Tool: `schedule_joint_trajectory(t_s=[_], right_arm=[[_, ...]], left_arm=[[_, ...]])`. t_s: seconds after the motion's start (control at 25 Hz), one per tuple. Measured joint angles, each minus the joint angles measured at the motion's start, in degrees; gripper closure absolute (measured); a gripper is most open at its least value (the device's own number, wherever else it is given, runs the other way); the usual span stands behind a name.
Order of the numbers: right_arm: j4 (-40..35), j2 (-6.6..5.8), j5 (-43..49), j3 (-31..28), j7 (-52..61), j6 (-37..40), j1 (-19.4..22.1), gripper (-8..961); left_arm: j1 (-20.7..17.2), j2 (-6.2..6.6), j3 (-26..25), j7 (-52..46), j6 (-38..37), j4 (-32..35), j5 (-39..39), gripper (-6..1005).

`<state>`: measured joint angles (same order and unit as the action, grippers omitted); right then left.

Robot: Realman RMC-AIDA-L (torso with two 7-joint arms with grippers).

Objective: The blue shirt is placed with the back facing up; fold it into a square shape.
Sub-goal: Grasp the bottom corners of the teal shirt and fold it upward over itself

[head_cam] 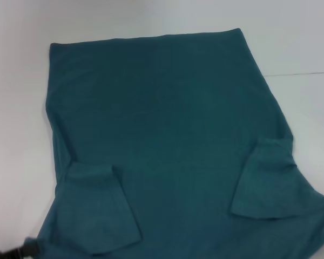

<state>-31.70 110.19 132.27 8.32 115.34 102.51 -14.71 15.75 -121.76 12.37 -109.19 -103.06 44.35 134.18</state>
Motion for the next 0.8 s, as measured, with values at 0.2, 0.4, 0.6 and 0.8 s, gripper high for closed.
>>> schedule_joint_trajectory(t_s=[0.2,0.4,0.6,0.8], right_arm=[[-0.09,-0.74,-0.56,-1.83,0.13,-1.73,-3.17,913],[0.00,-1.13,-1.17,-2.30,0.21,-5.91,-7.01,913],[0.21,-1.46,-2.42,-2.18,0.23,-12.96,-11.07,913],[1.74,-1.66,-3.21,-1.79,0.33,-21.71,-15.06,913]], left_arm=[[3.97,1.64,-3.13,-0.12,0.86,-1.33,-2.04,977],[9.54,3.66,-3.90,0.20,7.33,-6.42,-4.10,976],[15.31,4.22,-3.32,1.32,15.52,-11.01,-5.57,977],[20.30,4.24,-3.23,1.83,25.61,-15.02,-7.13,978]])
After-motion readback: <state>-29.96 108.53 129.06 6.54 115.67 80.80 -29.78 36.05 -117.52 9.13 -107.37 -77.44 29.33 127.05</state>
